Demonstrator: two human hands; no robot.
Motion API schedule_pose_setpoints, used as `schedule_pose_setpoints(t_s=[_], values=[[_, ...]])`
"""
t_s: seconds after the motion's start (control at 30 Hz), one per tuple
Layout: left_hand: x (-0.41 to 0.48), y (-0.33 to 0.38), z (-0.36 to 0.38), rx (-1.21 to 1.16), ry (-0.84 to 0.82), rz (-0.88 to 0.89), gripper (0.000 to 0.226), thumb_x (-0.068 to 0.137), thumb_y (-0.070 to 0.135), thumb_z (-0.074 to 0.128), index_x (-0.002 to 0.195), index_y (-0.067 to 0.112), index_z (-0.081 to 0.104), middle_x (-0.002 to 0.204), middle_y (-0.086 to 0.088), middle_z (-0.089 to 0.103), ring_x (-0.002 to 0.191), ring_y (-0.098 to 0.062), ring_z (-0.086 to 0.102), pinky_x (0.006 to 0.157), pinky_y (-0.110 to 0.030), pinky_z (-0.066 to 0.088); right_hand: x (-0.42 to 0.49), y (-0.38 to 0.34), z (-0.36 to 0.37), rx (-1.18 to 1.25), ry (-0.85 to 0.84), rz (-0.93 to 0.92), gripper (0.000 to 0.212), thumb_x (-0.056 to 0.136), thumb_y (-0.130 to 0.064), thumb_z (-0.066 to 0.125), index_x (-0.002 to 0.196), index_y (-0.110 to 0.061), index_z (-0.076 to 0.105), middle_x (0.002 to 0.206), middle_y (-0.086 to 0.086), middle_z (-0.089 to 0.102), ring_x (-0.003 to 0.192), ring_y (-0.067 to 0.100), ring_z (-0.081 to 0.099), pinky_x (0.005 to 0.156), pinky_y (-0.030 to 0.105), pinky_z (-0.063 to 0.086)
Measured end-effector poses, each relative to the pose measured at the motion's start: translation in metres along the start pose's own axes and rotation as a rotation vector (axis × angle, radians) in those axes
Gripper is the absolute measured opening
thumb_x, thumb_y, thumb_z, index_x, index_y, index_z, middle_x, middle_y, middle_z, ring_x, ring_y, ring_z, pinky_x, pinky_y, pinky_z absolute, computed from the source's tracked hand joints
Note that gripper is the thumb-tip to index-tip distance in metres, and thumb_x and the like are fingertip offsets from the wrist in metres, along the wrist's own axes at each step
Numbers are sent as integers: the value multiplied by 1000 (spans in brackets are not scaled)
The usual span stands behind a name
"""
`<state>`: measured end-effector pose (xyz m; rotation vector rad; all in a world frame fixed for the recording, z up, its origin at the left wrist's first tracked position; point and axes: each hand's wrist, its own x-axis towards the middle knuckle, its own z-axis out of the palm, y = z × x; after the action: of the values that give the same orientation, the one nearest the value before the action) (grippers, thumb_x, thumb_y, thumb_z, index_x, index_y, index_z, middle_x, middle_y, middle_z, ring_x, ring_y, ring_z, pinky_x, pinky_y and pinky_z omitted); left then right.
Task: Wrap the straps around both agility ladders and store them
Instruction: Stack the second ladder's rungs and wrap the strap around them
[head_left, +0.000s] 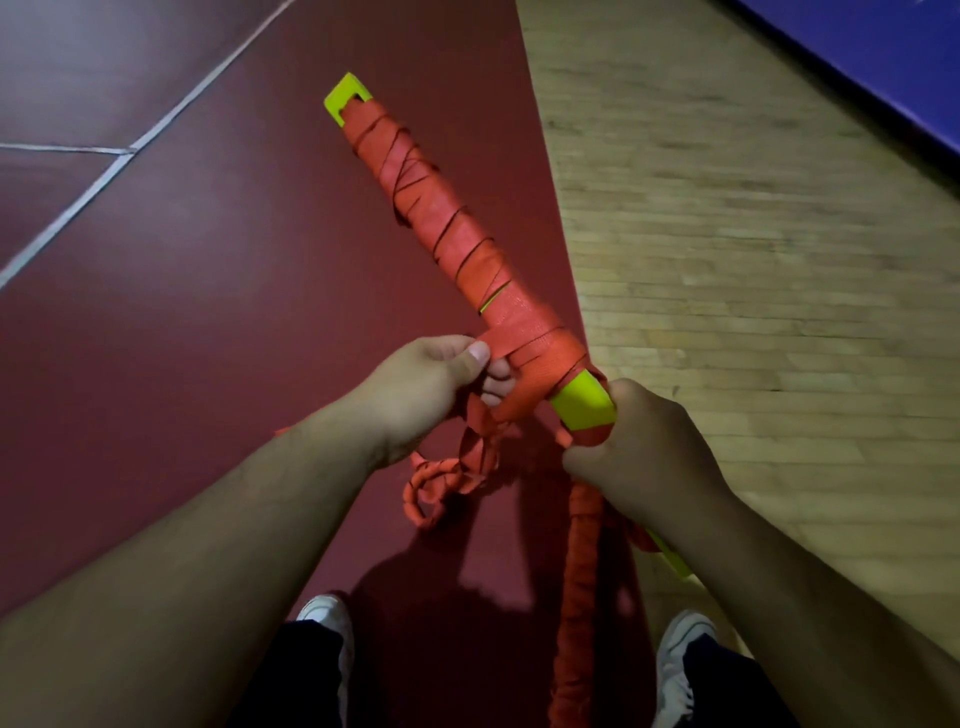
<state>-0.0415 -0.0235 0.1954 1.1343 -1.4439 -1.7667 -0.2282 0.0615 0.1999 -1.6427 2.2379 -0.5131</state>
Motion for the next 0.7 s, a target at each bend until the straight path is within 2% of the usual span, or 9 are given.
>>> schedule_pose_setpoints(t_s=[0.1, 0.17, 0.27, 0.37, 0.4, 0.43, 0.53, 0.63, 0.7], values=[[-2, 0, 8, -156, 22, -104, 34, 108, 20, 34, 89, 5, 58, 64, -8, 59, 56, -18, 53, 61, -29, 46, 0, -2, 3, 68, -18, 12, 34, 66, -40, 78, 86, -22, 57, 75, -4, 62, 67, 19, 59, 57, 33, 47], [-2, -1, 11, -153, 34, -101, 33, 108, 21, 35, 91, 5, 59, 59, -3, 58, 50, -14, 50, 60, -29, 45, 2, -2, 4, 101, -19, 20, 32, 66, -38, 79, 85, -22, 59, 75, -4, 63, 69, 19, 60, 59, 33, 48], [-5, 1, 10, -130, 30, -70, 34, 107, 24, 38, 89, 5, 59, 61, -3, 64, 51, -16, 52, 60, -33, 45, 4, 1, 4, 108, -1, 30, 31, 67, -39, 78, 83, -22, 58, 74, -5, 62, 67, 17, 59, 57, 31, 46], [-5, 0, 8, -207, -23, -69, 35, 102, 30, 46, 77, 10, 59, 80, -13, 68, 72, -26, 56, 82, -46, 45, 6, 4, 2, 109, 9, 40, 32, 67, -40, 78, 83, -22, 58, 74, -5, 62, 66, 14, 58, 56, 30, 45], [-5, -1, 7, -219, -55, -63, 35, 99, 33, 52, 71, 14, 60, 86, -15, 67, 76, -27, 56, 86, -47, 44, 6, 5, 2, 106, 10, 42, 32, 67, -40, 78, 83, -22, 58, 74, -5, 62, 65, 14, 58, 55, 30, 45], [-5, -3, 7, -196, -95, -48, 35, 96, 35, 56, 67, 17, 61, 88, -17, 64, 76, -26, 56, 84, -42, 45, 6, 5, 1, 104, 8, 45, 32, 66, -40, 78, 83, -22, 58, 74, -5, 62, 65, 14, 58, 55, 30, 45], [-5, -8, 7, 2, -190, 13, 29, 94, 36, 59, 73, 15, 59, 83, -19, 59, 65, -18, 57, 61, -23, 47, 6, 6, 0, 108, 9, 43, 32, 66, -40, 78, 81, -21, 57, 73, -4, 62, 65, 14, 58, 57, 32, 47], [-5, -8, 3, 153, -183, 26, 23, 94, 28, 58, 80, 10, 58, 68, -3, 64, 58, -15, 58, 55, -24, 46, 3, 5, -2, 123, 7, 23, 31, 66, -40, 78, 79, -21, 57, 71, -4, 62, 64, 14, 59, 56, 32, 46], [-3, -10, -2, 179, -149, 48, 16, 92, 23, 65, 86, 9, 59, 67, -2, 68, 60, -18, 62, 58, -28, 48, 2, 5, -4, 139, -5, 14, 29, 66, -38, 78, 79, -21, 58, 70, -3, 62, 64, 14, 59, 55, 31, 45]])
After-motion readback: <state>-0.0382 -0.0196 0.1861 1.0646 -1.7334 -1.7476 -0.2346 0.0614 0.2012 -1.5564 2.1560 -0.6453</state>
